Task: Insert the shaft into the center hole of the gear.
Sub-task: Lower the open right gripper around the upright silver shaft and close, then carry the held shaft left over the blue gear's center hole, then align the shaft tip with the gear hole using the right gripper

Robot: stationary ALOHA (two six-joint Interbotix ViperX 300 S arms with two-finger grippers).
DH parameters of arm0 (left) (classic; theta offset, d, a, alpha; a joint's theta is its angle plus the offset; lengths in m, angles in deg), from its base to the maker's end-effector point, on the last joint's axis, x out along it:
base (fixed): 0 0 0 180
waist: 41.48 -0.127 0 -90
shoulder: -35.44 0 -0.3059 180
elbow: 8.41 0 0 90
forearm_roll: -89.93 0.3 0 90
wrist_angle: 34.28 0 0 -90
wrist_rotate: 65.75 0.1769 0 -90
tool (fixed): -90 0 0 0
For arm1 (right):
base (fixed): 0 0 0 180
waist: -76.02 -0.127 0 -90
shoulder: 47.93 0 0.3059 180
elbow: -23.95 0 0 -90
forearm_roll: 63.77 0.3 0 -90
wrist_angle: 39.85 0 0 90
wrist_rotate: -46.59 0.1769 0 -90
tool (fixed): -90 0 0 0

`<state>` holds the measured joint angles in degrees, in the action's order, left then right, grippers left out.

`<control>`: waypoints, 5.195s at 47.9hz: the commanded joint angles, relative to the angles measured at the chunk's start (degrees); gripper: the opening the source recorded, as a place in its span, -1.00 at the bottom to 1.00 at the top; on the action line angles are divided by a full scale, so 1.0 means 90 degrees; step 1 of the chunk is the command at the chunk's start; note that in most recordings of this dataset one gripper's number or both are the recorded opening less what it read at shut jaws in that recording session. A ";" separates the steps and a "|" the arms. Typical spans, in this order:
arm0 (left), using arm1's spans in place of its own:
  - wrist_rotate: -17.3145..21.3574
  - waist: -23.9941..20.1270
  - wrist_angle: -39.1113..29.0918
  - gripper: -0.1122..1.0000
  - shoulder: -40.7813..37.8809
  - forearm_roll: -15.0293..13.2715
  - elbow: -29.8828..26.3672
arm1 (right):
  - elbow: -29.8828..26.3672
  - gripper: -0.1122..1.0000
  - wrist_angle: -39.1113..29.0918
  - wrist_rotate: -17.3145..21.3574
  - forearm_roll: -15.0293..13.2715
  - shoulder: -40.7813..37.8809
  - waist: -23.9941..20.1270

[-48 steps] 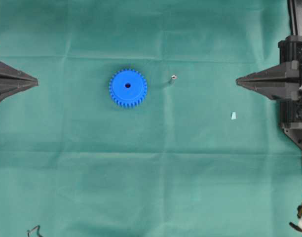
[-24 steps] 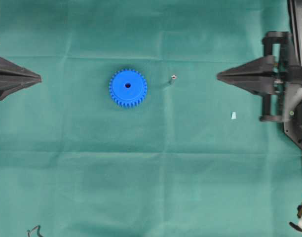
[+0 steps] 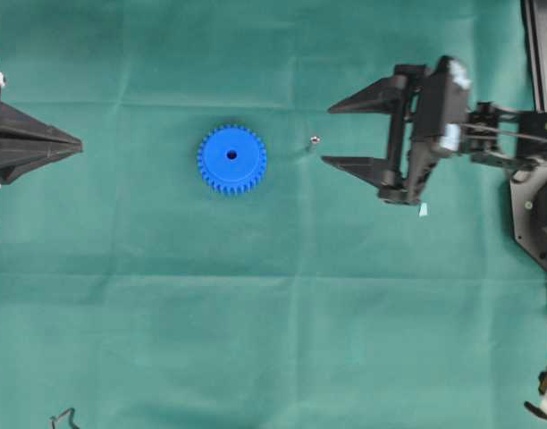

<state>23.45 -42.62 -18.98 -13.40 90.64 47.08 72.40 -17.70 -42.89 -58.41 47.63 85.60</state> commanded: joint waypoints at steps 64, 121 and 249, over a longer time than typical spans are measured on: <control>0.0000 -0.0020 -0.0088 -0.80 -0.0137 0.0010 -0.0146 | -0.0176 -0.51 0.1152 0.0020 0.0537 -0.2119 0.0049; -0.0117 -0.0020 -0.0107 -0.80 -0.0137 0.0010 -0.0146 | -0.2354 -0.50 -0.0811 -0.0244 0.0430 -0.1934 -0.0273; -0.0166 -0.0020 -0.0215 -0.80 -0.0137 0.0010 -0.0146 | -0.2510 -0.50 -0.0342 -0.0137 0.0518 -0.2617 -0.0186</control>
<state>22.05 -42.71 -21.18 -14.37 90.55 47.08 50.16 -20.78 -44.20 -53.93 21.79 83.85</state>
